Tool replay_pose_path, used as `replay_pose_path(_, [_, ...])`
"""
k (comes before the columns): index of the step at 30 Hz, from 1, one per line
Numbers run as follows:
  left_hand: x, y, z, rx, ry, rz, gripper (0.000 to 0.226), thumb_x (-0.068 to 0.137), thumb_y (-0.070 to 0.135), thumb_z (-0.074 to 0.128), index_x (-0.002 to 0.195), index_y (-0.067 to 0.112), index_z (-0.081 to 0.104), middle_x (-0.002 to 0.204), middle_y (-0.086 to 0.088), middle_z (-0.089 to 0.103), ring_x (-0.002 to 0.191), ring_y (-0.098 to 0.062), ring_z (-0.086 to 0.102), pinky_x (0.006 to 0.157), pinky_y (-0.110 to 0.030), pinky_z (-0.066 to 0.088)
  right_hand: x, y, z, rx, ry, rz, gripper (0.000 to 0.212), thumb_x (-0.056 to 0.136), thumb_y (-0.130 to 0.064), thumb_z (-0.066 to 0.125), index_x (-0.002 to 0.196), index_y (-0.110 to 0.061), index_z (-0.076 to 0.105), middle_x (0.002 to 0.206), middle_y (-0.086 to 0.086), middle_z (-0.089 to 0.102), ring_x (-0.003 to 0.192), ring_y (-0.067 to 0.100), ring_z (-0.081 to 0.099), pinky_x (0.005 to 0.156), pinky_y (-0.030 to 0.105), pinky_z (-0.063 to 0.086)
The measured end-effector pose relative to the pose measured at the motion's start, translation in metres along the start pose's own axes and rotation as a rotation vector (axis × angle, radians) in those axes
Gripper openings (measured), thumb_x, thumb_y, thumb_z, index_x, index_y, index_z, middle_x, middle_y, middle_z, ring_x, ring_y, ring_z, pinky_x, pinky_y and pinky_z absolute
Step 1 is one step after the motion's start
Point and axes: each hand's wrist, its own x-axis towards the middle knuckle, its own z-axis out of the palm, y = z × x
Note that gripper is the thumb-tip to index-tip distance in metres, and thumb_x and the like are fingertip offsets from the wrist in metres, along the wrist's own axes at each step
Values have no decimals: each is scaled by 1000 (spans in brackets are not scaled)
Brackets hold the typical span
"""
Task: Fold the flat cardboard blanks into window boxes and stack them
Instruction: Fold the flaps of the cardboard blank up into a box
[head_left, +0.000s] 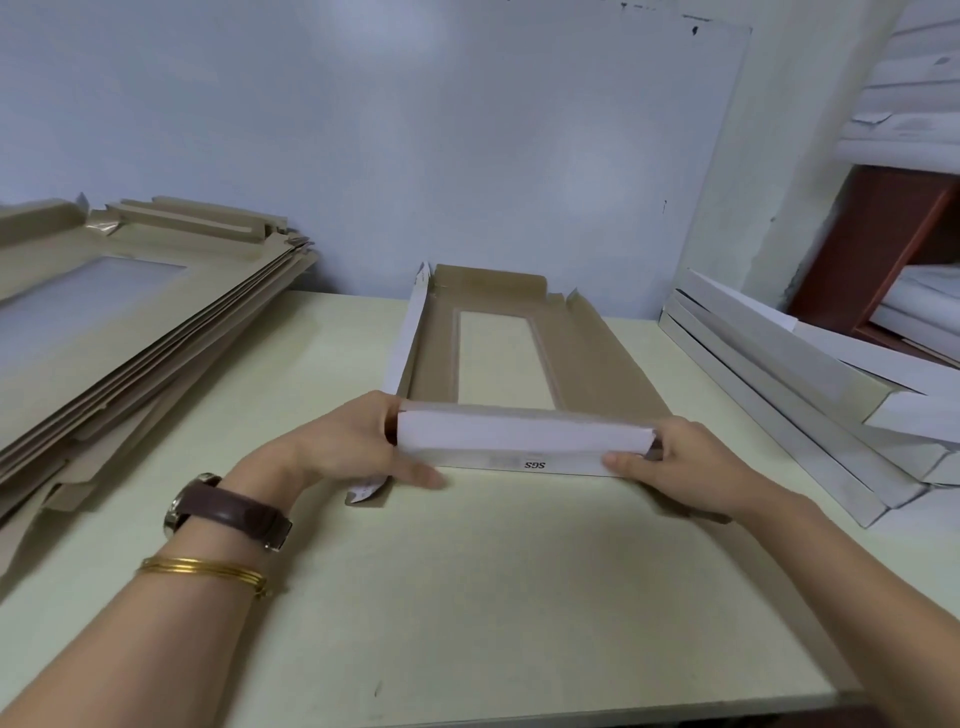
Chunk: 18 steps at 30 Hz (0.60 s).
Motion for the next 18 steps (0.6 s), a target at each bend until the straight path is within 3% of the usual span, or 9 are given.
replay_pose_path(2, [7,-3,3,56,180,42,33,79,16,78,109,23,66,62,12,65,52,-6,58,52,-16,42,3,-5,2,29,40,21,13,84,-36,70,94,-42,66,90,-13,73,84,4,66,75,21,51])
replay_pose_path(4, [13,-7,6,107,345,40,30,81,24,76,106,25,60,84,12,68,76,-11,61,62,-21,44,5,-10,5,48,88,57,34,83,-34,71,112,-40,55,100,-15,69,94,7,64,76,23,50])
replay_pose_path(7, [19,-12,17,307,503,35,56,81,29,72,128,24,42,106,1,60,94,-22,55,72,-29,41,7,-17,16,37,198,111,82,82,-31,71,148,-21,23,119,-1,59,104,19,57,82,33,46])
replay_pose_path(8, [20,-12,22,424,536,48,69,81,28,71,138,22,33,117,-2,55,105,-25,51,82,-33,42,6,-19,21,8,238,103,88,82,-28,71,150,-20,16,130,2,53,113,22,53,90,36,45])
replay_pose_path(10, [21,-12,28,673,594,131,77,80,23,68,145,21,28,134,-3,41,122,-28,38,98,-38,33,3,-26,33,-170,343,51,83,82,-23,69,149,-16,21,140,7,39,126,27,39,99,38,37])
replay_pose_path(12, [21,-8,32,885,580,226,67,80,15,59,142,22,35,141,0,35,133,-25,29,106,-38,21,1,-34,42,-389,415,-57,69,82,-16,63,144,-13,34,140,9,37,127,29,33,101,37,31])
replay_pose_path(14, [23,-3,39,1045,464,279,57,84,13,48,140,20,39,143,3,38,138,-19,28,111,-35,18,3,-43,50,-493,358,-157,61,84,-11,56,142,-15,38,146,7,33,132,27,30,105,36,26])
replay_pose_path(16, [26,0,51,1074,317,271,52,96,23,38,147,16,30,149,2,35,141,-17,26,114,-33,19,6,-53,58,-458,243,-253,54,93,-17,50,145,-16,36,153,4,29,140,22,25,111,33,22])
replay_pose_path(18, [26,0,61,1006,201,217,57,103,37,27,153,13,14,159,0,20,147,-15,15,118,-30,13,9,-65,70,-366,116,-321,52,102,-32,39,150,-13,30,159,3,23,146,16,18,117,29,15])
